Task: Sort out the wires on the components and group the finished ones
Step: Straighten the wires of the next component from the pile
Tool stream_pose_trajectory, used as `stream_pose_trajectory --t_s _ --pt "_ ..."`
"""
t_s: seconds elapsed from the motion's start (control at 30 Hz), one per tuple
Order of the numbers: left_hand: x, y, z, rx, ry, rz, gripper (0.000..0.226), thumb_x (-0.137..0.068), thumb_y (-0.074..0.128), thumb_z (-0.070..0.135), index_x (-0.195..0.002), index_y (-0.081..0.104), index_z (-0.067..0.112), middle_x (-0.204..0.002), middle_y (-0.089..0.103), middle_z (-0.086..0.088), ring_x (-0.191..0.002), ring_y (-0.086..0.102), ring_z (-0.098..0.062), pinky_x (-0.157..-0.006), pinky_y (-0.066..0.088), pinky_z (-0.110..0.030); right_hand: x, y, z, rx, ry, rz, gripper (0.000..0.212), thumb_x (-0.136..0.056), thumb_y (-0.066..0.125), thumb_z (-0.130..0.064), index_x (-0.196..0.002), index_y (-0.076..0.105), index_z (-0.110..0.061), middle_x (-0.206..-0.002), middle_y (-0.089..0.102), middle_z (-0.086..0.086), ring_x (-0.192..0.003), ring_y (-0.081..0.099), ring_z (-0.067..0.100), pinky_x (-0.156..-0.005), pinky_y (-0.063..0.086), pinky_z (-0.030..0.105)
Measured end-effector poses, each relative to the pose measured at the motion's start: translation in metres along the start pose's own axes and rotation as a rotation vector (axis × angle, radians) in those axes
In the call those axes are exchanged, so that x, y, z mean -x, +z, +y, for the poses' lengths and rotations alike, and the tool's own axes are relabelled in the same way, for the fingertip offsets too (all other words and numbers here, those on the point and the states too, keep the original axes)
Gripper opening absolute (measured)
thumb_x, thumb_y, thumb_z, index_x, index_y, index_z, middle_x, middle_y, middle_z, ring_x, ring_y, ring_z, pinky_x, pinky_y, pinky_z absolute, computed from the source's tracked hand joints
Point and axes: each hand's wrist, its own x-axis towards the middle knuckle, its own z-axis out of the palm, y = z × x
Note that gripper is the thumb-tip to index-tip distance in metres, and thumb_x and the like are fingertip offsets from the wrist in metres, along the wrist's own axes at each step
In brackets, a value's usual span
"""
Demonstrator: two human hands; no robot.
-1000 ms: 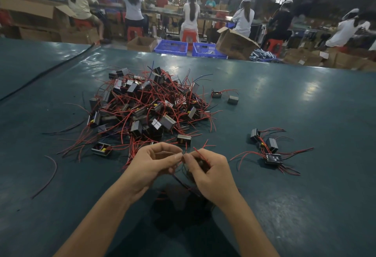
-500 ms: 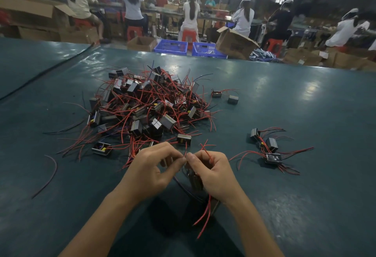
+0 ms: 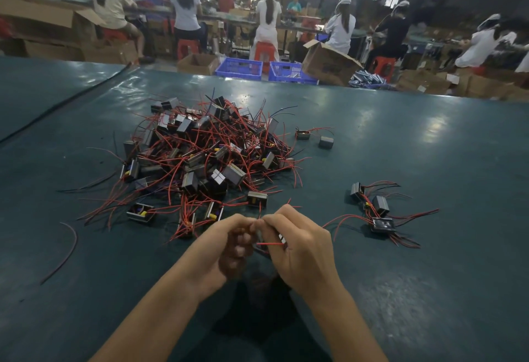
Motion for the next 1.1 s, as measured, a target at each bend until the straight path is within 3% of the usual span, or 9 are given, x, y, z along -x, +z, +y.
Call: stream_pose_trajectory --t_s 0.07,0.13,0.3,0.4,0.63,0.77,0.9,1.0,1.1 --pt "-0.001 0.002 -0.003 0.16 -0.078 -0.062 0.023 -0.074 0.061 0.022 -0.051 0.058 0.021 -0.053 0.038 0.009 -0.037 0.033 -0.003 -0.032 0.02 -0.014 0.001 0.002 -0.001 0.002 0.011 0.006 0.022 -0.096 0.057 -0.024 -0.08 0.067 -0.012 -0.073 0.055 -0.005 -0.06 0.049 0.011 -0.048 0.039 0.025" --pt "-0.002 0.003 -0.004 0.075 0.005 -0.027 0.025 -0.078 0.062 0.022 -0.053 0.06 0.02 -0.052 0.043 0.007 -0.038 0.036 -0.004 -0.035 0.024 -0.014 0.001 0.004 -0.002 -0.069 0.111 -0.006 0.024 -0.096 0.057 -0.025 -0.077 0.066 -0.013 -0.07 0.051 -0.01 -0.058 0.047 0.009 -0.049 0.04 0.027" --pt "-0.007 -0.012 -0.01 -0.754 0.828 0.041 0.015 -0.085 0.068 0.042 -0.083 0.068 0.027 -0.068 0.063 0.004 -0.054 0.055 -0.01 -0.05 0.043 -0.019 -0.004 0.0 0.001 -0.641 0.538 -0.107 0.034 -0.094 0.06 -0.019 -0.06 0.057 -0.015 -0.052 0.044 -0.01 -0.049 0.038 0.007 -0.047 0.032 0.027" --pt "-0.008 -0.023 -0.009 -0.975 1.027 0.003 0.019 -0.086 0.064 0.044 -0.097 0.067 0.029 -0.076 0.062 0.014 -0.059 0.057 -0.009 -0.055 0.044 -0.017 -0.006 -0.004 -0.001 -0.775 0.612 -0.19 0.042 -0.097 0.059 -0.015 -0.055 0.057 -0.022 -0.05 0.041 -0.003 -0.048 0.034 0.013 -0.047 0.027 0.03" --pt "-0.007 -0.022 -0.011 -1.216 1.325 0.119 0.019 -0.093 0.056 0.029 -0.086 0.068 0.016 -0.075 0.06 0.011 -0.054 0.054 -0.01 -0.049 0.046 -0.029 -0.008 -0.005 -0.004 -0.831 0.648 -0.245 0.043 -0.097 0.058 -0.009 -0.055 0.054 -0.018 -0.05 0.04 -0.006 -0.049 0.033 0.008 -0.048 0.028 0.023" --pt "-0.005 -0.019 -0.011 -1.125 1.188 0.07 0.022 -0.093 0.053 0.029 -0.083 0.066 0.015 -0.071 0.059 0.014 -0.056 0.053 -0.009 -0.051 0.045 -0.029 -0.006 -0.003 -0.004 -0.777 0.625 -0.259 0.04 -0.097 0.058 -0.011 -0.057 0.054 -0.014 -0.053 0.042 -0.002 -0.053 0.037 0.014 -0.052 0.032 0.035" --pt "-0.004 -0.005 -0.014 -0.687 0.883 0.075 0.033 -0.094 0.057 0.016 -0.062 0.059 0.017 -0.05 0.049 0.006 -0.045 0.042 -0.004 -0.046 0.035 -0.018 -0.002 0.001 -0.004 -0.482 0.443 -0.161 0.032 -0.096 0.058 -0.024 -0.066 0.058 -0.013 -0.056 0.048 -0.006 -0.05 0.042 0.011 -0.047 0.037 0.035" --pt "-0.003 0.009 -0.014 -0.214 0.45 0.16 0.054 -0.095 0.05 0.004 -0.042 0.052 0.018 -0.039 0.031 0.007 -0.033 0.026 -0.005 -0.036 0.022 -0.016 -0.002 0.003 -0.007 -0.101 0.177 -0.056 0.03 -0.097 0.054 -0.029 -0.071 0.06 -0.014 -0.066 0.046 -0.011 -0.054 0.043 0.012 -0.045 0.038 0.032" --pt "-0.002 0.011 -0.01 0.227 0.009 0.058 0.034 -0.079 0.055 0.017 -0.045 0.05 0.019 -0.038 0.024 0.011 -0.027 0.02 -0.003 -0.032 0.014 -0.013 0.0 0.005 -0.007 0.077 0.049 -0.011 0.029 -0.097 0.055 -0.026 -0.072 0.063 -0.013 -0.068 0.051 -0.005 -0.055 0.046 0.014 -0.042 0.036 0.029"
